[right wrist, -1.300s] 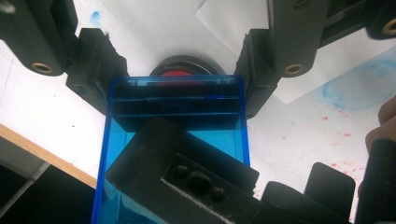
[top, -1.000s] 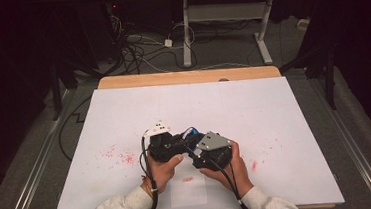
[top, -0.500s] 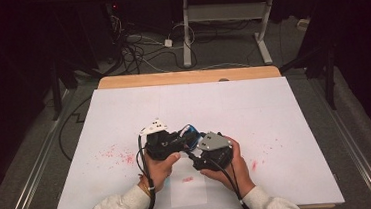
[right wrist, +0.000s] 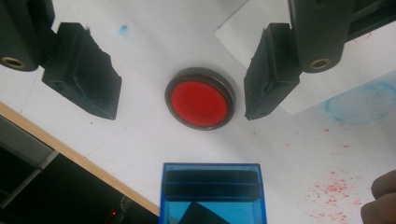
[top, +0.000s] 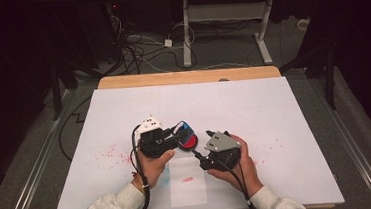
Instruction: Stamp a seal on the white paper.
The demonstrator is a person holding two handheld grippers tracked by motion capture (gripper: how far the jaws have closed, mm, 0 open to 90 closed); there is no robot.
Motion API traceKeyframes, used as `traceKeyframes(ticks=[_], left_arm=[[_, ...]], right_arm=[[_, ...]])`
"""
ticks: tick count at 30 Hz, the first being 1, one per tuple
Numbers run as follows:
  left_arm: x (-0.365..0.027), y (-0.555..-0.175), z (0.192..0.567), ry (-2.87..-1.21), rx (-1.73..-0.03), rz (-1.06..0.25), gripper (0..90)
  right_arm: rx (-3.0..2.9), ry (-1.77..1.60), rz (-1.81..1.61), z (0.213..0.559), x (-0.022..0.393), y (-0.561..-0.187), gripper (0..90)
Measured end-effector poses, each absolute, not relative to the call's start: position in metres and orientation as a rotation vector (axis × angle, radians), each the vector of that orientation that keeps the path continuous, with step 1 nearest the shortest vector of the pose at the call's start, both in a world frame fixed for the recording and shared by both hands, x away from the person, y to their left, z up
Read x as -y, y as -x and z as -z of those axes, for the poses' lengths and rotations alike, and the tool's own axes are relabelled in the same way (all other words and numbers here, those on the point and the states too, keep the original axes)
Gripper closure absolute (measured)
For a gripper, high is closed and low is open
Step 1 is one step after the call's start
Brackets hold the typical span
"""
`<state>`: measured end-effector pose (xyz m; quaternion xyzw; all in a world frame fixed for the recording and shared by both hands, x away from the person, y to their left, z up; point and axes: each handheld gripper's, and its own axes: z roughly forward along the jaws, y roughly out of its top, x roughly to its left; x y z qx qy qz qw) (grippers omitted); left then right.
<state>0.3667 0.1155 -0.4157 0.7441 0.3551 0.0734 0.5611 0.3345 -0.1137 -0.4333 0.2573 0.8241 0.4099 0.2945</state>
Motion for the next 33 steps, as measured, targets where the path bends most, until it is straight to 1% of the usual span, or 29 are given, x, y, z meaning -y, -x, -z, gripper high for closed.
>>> traceKeyframes(ticks=[33], left_arm=[[-0.135, -0.371, 0.409, -1.867, -0.810, -0.366, 67.8]], right_arm=[[-2.110, -0.742, -1.094, 0.419, 0.169, -0.321, 28.5]])
